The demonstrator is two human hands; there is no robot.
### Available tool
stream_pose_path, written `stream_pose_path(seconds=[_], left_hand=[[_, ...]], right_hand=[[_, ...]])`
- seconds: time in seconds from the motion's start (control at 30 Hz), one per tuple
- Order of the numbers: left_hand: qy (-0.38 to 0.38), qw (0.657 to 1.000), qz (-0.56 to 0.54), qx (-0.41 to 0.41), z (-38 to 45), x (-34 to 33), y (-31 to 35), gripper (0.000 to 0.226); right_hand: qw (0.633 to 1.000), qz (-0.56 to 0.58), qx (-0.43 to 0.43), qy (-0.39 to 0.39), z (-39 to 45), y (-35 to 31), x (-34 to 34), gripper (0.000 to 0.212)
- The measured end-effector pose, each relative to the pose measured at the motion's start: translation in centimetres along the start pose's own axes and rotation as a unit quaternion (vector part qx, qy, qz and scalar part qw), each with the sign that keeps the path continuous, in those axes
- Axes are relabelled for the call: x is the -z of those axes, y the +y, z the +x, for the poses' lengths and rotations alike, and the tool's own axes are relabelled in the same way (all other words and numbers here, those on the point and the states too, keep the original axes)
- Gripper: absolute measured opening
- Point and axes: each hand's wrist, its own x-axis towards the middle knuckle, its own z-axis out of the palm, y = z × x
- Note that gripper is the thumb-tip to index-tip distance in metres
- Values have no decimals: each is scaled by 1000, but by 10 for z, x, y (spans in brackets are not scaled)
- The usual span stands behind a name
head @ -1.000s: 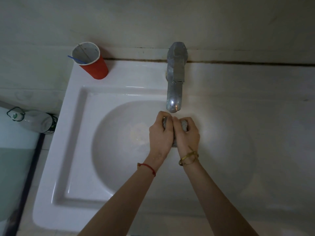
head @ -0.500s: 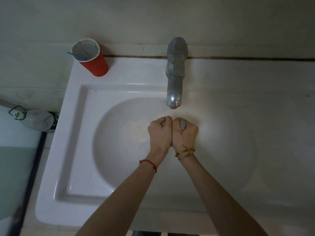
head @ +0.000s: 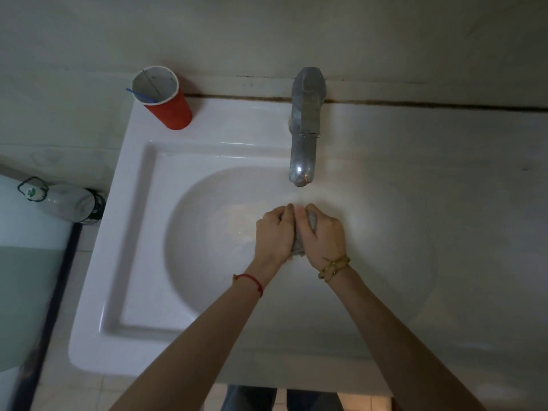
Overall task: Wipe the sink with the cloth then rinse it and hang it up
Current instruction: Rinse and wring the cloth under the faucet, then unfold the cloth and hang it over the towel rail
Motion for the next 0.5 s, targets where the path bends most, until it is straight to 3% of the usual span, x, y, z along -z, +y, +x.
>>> stream_pose_path(seconds=[0.07, 0.17, 0.23, 0.27, 0.33, 0.4, 0.5], left_hand=[[-41, 997, 22, 64, -5, 9, 9, 43], [-122, 979, -38, 158, -23, 28, 28, 40], [-169, 972, -83, 138, -45, 45, 39, 23], [-187, 970, -99, 122, -57, 55, 41, 18], [-196, 965, -128, 115, -77, 74, 39, 37], [-175, 966, -148, 116, -98, 94, 36, 55], [-134, 973, -166, 88, -130, 125, 31, 59]], right_hand=[[997, 12, -78, -22, -10, -10, 10, 42], [962, 140, -232, -44, -23, -17, 29, 24], [934, 208, -285, -62, -32, -22, 43, 18], [920, 246, -297, -69, -37, -27, 50, 17], [902, 296, -302, -87, -48, -43, 64, 21], [907, 296, -282, -101, -59, -62, 75, 30], [937, 242, -220, -124, -73, -87, 78, 39]])
